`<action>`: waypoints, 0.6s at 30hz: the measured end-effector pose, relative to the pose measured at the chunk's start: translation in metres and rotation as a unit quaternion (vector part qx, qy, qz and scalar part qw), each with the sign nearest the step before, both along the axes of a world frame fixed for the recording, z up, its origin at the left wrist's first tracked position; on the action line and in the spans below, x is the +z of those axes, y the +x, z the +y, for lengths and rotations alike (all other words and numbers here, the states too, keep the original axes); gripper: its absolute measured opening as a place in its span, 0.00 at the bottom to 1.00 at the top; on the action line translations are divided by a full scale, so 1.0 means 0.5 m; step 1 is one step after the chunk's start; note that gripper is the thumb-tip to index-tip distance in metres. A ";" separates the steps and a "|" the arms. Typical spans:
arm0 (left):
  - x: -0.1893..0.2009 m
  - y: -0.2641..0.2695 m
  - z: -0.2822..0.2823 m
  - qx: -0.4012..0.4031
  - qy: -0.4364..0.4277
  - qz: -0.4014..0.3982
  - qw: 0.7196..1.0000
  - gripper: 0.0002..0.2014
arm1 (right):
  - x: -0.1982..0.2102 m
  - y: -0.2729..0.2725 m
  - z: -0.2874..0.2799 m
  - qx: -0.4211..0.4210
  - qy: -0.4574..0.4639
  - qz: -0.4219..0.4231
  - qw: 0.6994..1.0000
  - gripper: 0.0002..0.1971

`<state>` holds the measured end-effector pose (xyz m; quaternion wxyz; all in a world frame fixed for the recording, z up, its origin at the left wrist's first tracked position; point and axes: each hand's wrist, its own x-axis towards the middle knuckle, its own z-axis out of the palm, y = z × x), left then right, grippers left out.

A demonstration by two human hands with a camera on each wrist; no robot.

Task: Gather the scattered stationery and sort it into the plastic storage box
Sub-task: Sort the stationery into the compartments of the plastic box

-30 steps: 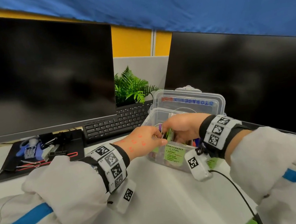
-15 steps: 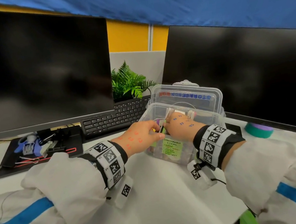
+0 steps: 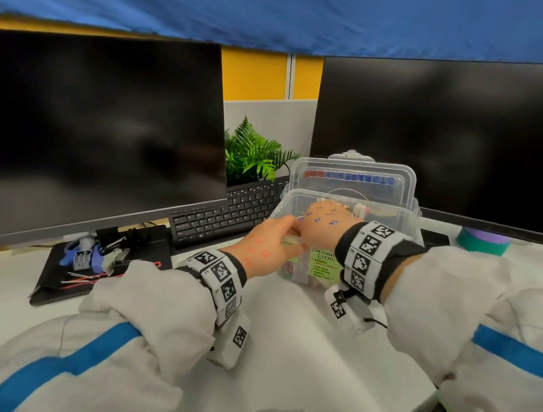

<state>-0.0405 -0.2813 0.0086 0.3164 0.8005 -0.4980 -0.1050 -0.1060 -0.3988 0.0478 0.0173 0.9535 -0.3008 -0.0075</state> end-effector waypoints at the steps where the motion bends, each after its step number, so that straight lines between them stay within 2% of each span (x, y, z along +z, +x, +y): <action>1: -0.003 -0.001 0.010 -0.003 0.000 -0.011 1.000 0.22 | -0.005 0.008 0.011 -0.001 -0.003 -0.027 1.000 0.20; 3: -0.015 0.004 0.041 0.017 -0.019 -0.031 0.999 0.29 | -0.018 0.025 0.037 0.020 0.013 -0.110 0.994 0.20; 5: -0.028 0.025 0.088 0.059 -0.032 -0.042 0.997 0.30 | -0.032 0.047 0.069 0.074 0.062 -0.197 0.976 0.18; 7: -0.043 0.054 0.152 0.120 -0.002 -0.042 0.992 0.28 | -0.048 0.070 0.112 0.135 0.123 -0.232 0.955 0.16; 10: -0.065 0.103 0.267 0.218 0.038 -0.044 0.974 0.23 | -0.092 0.124 0.176 0.195 0.223 -0.246 0.923 0.13; 14: -0.082 0.152 0.407 0.310 0.046 -0.024 0.949 0.18 | -0.149 0.210 0.264 0.223 0.311 -0.237 0.893 0.10; 18: -0.098 0.186 0.497 0.385 0.045 -0.020 0.922 0.14 | -0.194 0.284 0.330 0.230 0.384 -0.230 0.864 0.09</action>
